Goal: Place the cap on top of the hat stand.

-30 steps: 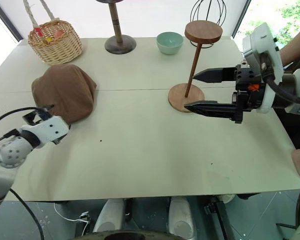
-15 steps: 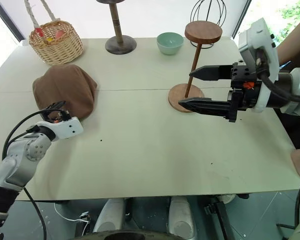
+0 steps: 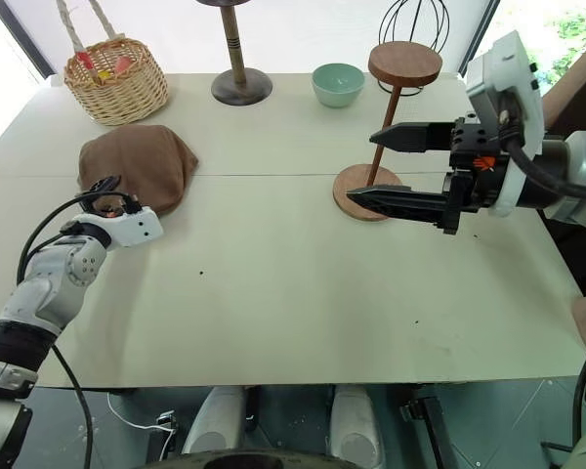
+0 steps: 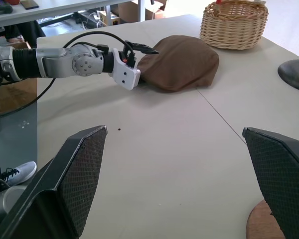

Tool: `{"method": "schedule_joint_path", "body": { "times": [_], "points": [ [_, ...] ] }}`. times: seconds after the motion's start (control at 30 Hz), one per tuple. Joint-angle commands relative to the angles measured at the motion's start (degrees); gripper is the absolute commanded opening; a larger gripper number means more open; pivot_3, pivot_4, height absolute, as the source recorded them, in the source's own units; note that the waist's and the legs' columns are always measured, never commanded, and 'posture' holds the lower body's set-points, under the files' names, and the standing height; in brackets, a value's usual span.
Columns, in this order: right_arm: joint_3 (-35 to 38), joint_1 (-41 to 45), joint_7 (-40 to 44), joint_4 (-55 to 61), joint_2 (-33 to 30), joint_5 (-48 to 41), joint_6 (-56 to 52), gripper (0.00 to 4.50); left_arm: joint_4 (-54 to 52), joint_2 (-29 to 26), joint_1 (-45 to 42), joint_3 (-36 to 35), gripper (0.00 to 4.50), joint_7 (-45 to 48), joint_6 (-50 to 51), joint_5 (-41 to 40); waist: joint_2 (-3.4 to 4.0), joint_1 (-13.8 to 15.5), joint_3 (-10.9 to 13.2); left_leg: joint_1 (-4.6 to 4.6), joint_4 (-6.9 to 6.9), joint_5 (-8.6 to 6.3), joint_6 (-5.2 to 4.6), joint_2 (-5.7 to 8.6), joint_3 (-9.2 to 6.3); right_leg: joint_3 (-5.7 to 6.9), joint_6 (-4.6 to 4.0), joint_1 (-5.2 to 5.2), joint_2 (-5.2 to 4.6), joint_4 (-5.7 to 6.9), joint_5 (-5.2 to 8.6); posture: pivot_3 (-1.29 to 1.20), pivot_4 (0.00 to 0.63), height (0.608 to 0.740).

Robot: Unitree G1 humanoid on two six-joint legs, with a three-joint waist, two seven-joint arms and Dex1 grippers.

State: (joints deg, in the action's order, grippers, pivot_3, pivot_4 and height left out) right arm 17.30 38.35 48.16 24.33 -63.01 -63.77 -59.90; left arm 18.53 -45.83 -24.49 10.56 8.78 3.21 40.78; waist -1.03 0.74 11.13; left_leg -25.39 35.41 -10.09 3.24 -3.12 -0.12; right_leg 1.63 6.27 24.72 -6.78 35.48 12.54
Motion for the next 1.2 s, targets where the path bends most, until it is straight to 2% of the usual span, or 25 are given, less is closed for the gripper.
{"method": "schedule_joint_path", "body": {
  "times": [0.03, 0.17, 0.23, 0.27, 0.43, 0.5, 0.73, 0.93, 1.07, 1.2],
  "points": [
    [1.61, 0.23, -0.11, 0.43, -0.08, 0.05, 1.42, 4.5, 3.09, 0.51, -3.79, 0.76, 4.44, -1.86, -1.28, 0.81, 0.0, 0.12, 0.0, 0.0, 0.03, 0.0, 0.0, 0.0, 0.0, 0.0, 0.01, -0.01, 0.0, 0.0, 0.0, 0.0, 0.15, 0.728],
    [1.31, 0.6, -0.22, -0.06, 0.09, 0.37, 1.94, 4.5, 8.34, 1.01, -7.15, 2.34, 4.44, -2.85, -3.54, 0.87, -0.01, 0.04, 0.0, -0.02, 0.08, 0.0, 0.0, 0.01, 0.0, 0.0, 0.11, -0.04, 0.0, -0.01, -0.06, 0.0, 0.15, 0.728],
    [1.28, 0.75, -0.48, -0.2, 0.26, 0.42, 2.15, 4.5, 10.27, 1.13, -8.17, 2.86, 3.89, -3.31, -4.64, 0.81, -0.01, -0.03, 0.01, -0.01, 0.08, 0.0, 0.0, 0.0, 0.0, 0.0, 0.14, -0.04, 0.0, 0.0, -0.08, 0.0, 0.15, 0.728],
    [1.34, 0.72, -0.6, -0.15, 0.3, 0.41, 2.22, 4.5, 10.86, 1.2, -8.44, 2.86, 3.51, -3.47, -5.16, 0.6, -0.01, -0.05, 0.01, -0.01, 0.08, 0.0, 0.0, 0.0, 0.0, 0.0, 0.15, -0.04, 0.0, 0.0, -0.09, 0.0, 0.15, 0.728],
    [1.86, 0.37, -1.13, 0.21, 0.16, 0.1, 2.33, 4.5, 10.97, 0.94, -8.55, 2.63, 0.88, -3.76, -6.29, -0.3, -0.01, 0.0, 0.01, -0.02, 0.08, 0.0, 0.0, 0.0, 0.0, 0.0, 0.18, -0.04, 0.0, 0.0, -0.1, 0.0, 0.15, 0.728],
    [2.13, 0.29, -1.29, 0.36, 0.05, -0.19, 2.23, 4.5, 10.26, 0.52, -8.27, 2.21, 0.02, -3.78, -6.32, -0.69, -0.02, 0.05, 0.0, -0.01, 0.09, 0.0, 0.0, 0.0, -0.01, 0.0, 0.18, -0.04, 0.0, 0.0, -0.1, 0.0, 0.15, 0.728],
    [2.71, 0.69, -2.15, -0.93, -0.47, -2.3, 0.4, 4.5, 5.93, -2.15, -7.12, -0.84, 0.02, -4.04, -6.46, -2.24, -0.02, -0.03, 0.01, -0.01, 0.12, 0.0, 0.0, 0.0, -0.01, 0.0, 0.17, -0.06, 0.0, 0.0, -0.1, 0.0, 0.15, 0.728],
    [3.11, 0.54, -0.88, -2.01, -2.02, 1.31, 2.71, 4.5, -1.58, -4.82, -8.3, -5.32, 0.02, -1.8, -8.03, -6.63, -0.02, 0.04, 0.02, -0.03, 0.12, 0.0, 0.0, 0.0, -0.01, 0.0, 0.08, -0.05, 0.0, 0.0, -0.05, 0.0, 0.15, 0.728],
    [5.19, -0.73, 1.31, -4.13, -4.62, 3.39, 3.58, 4.5, -4.69, -5.05, -12.73, -7.57, 0.02, 0.67, -10.54, -10.6, -0.05, 0.36, 0.03, -0.08, 0.2, 0.0, 0.0, 0.01, -0.01, 0.01, 0.08, -0.07, -0.01, -0.01, -0.05, 0.0, 0.15, 0.728],
    [6.69, -2.1, 2.39, -5.62, -5.97, 5.65, 4.8, 4.5, -6.23, -3.28, -20.76, -7.18, 0.02, 5.88, -13.73, -15.71, -0.1, 0.3, 0.03, -0.1, 0.3, 0.0, 0.0, 0.01, -0.01, 0.0, 0.12, -0.12, -0.01, -0.04, -0.07, 0.0, 0.15, 0.728]
  ]
}}
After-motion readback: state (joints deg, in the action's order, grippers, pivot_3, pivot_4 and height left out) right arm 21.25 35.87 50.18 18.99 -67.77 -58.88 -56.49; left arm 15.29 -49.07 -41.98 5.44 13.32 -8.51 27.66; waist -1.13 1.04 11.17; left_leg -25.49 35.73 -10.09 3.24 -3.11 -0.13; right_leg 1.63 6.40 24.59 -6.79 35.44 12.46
